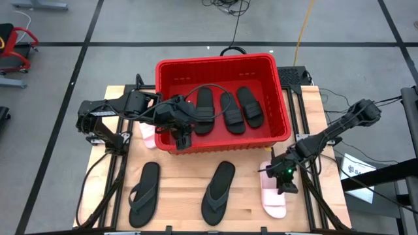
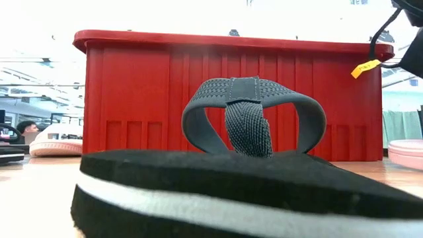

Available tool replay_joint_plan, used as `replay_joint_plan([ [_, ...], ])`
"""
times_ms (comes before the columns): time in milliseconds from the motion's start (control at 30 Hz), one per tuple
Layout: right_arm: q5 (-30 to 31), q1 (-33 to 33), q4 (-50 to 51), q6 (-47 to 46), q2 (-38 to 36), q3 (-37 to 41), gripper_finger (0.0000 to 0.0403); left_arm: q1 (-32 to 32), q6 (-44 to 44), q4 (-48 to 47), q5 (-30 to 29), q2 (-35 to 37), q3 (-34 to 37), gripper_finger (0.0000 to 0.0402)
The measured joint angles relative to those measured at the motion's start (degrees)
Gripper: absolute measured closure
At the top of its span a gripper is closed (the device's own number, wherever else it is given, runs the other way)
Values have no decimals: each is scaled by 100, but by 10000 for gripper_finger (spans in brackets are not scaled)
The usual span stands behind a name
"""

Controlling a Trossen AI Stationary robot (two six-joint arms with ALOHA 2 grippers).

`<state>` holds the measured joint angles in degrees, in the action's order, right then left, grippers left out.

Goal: Pick and place slides into bin
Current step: Put the pink slipper into the red organizer bin

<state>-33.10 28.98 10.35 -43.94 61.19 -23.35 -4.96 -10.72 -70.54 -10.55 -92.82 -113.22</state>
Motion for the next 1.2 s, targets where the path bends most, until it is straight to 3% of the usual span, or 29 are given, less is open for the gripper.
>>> replay_joint_plan([
  [167,37,78,0,-1,0,2,325,1,-2,0,0,0,1,304],
  [367,33,78,-2,-39,0,2,392,1,-4,0,-2,0,1,304],
  [767,325,78,78,-858,2,-236,400,1,67,1,-1,0,-1,304],
  [1200,324,78,1793,-940,-7,-1823,402,1,343,0,-2,0,1,304],
])
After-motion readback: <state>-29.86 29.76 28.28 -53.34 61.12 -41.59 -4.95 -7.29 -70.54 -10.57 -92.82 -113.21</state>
